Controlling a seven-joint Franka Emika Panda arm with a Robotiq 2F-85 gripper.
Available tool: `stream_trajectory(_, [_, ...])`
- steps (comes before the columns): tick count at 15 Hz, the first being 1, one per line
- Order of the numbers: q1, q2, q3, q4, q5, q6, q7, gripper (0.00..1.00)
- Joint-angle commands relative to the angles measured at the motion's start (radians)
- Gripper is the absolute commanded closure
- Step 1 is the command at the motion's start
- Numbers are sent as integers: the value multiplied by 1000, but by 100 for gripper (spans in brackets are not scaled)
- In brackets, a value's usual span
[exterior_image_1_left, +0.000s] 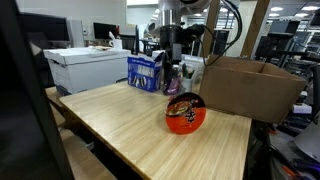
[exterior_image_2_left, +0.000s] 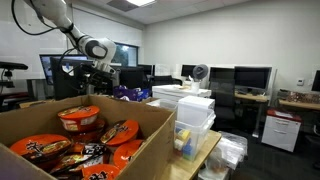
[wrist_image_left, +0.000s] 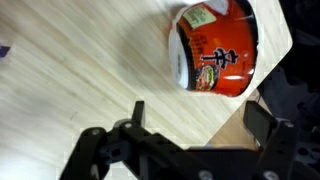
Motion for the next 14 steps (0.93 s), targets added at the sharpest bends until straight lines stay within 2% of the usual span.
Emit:
stream_trajectory(1, [-15,-115,-10,-66,-40,102,100,0])
stream_trajectory(8, [-21,-238,-52,-165,-171,262,304,0])
stream_trajectory(14, [-31,-339,-77,-283,-220,365,541,0])
